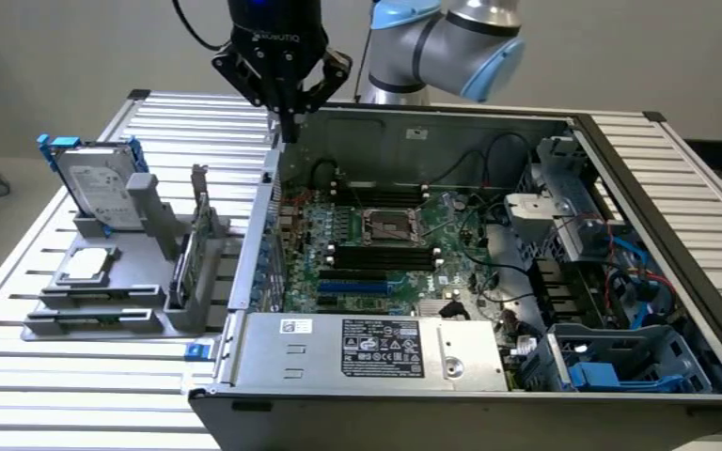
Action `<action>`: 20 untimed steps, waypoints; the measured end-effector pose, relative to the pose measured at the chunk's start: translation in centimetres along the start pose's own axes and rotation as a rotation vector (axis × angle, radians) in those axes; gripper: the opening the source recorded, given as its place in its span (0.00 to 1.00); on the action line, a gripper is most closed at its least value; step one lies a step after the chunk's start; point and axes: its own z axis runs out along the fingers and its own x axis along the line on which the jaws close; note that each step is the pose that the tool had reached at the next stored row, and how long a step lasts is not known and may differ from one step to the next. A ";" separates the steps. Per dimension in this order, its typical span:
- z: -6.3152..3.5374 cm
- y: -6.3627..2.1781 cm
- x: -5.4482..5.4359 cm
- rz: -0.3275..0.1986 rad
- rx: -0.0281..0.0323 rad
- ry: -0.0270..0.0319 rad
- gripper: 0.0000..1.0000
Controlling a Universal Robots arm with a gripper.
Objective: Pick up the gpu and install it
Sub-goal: 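Reach for the gpu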
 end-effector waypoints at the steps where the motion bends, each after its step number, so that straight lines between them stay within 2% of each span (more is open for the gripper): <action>1: 0.10 -0.07 0.5 0.000 0.0001 0.0001 0.11; 20: 2.20 -1.49 9.0 0.000 0.0045 0.0016 0.11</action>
